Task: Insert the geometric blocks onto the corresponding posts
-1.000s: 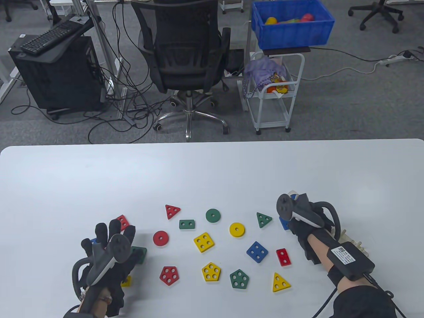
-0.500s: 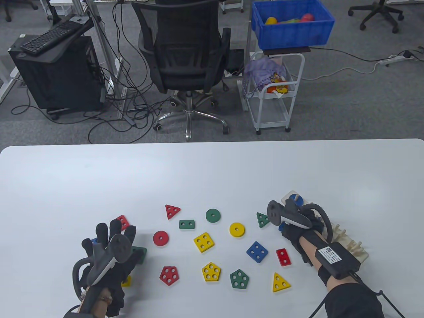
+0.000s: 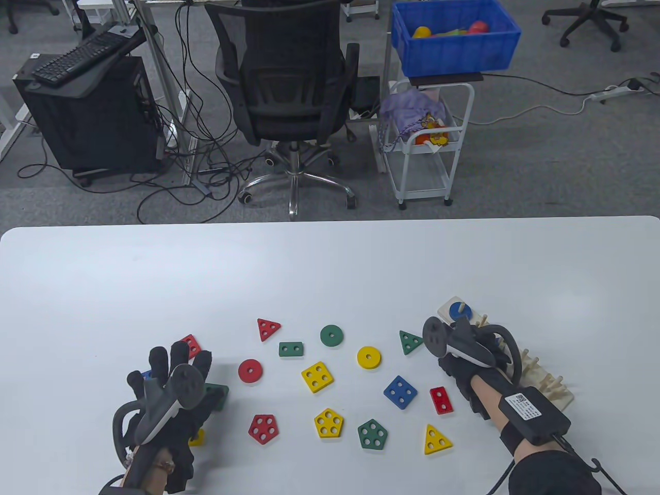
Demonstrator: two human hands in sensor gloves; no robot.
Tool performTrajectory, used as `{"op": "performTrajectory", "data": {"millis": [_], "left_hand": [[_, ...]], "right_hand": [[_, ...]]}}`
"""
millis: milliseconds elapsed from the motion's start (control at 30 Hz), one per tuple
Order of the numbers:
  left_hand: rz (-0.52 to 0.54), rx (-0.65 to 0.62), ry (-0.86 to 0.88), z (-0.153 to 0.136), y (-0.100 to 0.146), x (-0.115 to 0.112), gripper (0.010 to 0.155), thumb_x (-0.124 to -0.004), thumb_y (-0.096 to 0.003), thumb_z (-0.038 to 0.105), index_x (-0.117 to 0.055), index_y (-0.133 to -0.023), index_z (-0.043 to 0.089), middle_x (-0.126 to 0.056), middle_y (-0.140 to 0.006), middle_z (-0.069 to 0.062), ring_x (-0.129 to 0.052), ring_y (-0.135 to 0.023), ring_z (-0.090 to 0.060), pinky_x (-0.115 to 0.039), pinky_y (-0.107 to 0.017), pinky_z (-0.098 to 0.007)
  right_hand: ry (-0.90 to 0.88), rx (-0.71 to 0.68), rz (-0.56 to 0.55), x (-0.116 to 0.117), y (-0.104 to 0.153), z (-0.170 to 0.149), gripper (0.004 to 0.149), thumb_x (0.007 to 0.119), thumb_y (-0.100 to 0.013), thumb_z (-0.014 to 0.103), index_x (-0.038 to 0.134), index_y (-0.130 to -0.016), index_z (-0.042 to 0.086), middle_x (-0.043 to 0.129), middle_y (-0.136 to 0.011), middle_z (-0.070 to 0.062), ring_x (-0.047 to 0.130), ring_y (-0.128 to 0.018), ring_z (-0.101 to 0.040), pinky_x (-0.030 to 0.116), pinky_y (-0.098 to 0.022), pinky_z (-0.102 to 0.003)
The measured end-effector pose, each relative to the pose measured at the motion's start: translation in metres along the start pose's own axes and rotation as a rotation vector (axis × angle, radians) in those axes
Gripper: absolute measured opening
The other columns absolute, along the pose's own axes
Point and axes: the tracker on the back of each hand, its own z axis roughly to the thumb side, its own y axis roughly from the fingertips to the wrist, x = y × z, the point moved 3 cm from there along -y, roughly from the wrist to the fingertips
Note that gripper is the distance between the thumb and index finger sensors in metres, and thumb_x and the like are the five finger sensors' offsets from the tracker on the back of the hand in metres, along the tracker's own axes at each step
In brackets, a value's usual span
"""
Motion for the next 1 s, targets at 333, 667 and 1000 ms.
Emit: {"op": "performTrajectory", "data": {"millis": [333,667,1000], "left_hand": [[0.005,0.001,0.004,0.000,0.000,0.000,0.077,-0.052,-0.0339,0.076,-0.024,-0.104,0.060,0.000,-0.117,0.022,0.002,-0.112,-0.019,-0.010,-0.080,-0.060],[0.005,0.006,0.005,-0.002,-0.001,0.001,0.077,-0.052,-0.0340,0.076,-0.024,-0.104,0.060,0.000,-0.117,0.022,0.002,-0.112,-0.019,-0.010,-0.080,-0.060],[0.002,0.006,0.001,-0.002,-0.001,0.000,0.077,-0.052,-0.0340,0.076,-0.024,-0.104,0.060,0.000,-0.117,0.022,0.002,-0.112,-0.019,-0.010,-0.080,-0.060]], "right_hand": [[-0.207,0.225,-0.096,-0.052,-0.009,-0.057,0.068,0.092,-0.038,0.040,0.066,-0.098,0.020,0.076,-0.097,-0.011,0.088,-0.070,-0.034,0.073,-0.056,-0.060],[-0.207,0.404,-0.003,-0.038,-0.027,-0.086,0.067,0.093,-0.039,0.037,0.066,-0.098,0.021,0.075,-0.099,-0.010,0.085,-0.074,-0.036,0.070,-0.059,-0.062],[-0.130,0.384,0.029,-0.022,-0.025,-0.077,0.068,0.093,-0.038,0.038,0.066,-0.098,0.021,0.076,-0.098,-0.011,0.085,-0.074,-0.035,0.070,-0.059,-0.062]]}}
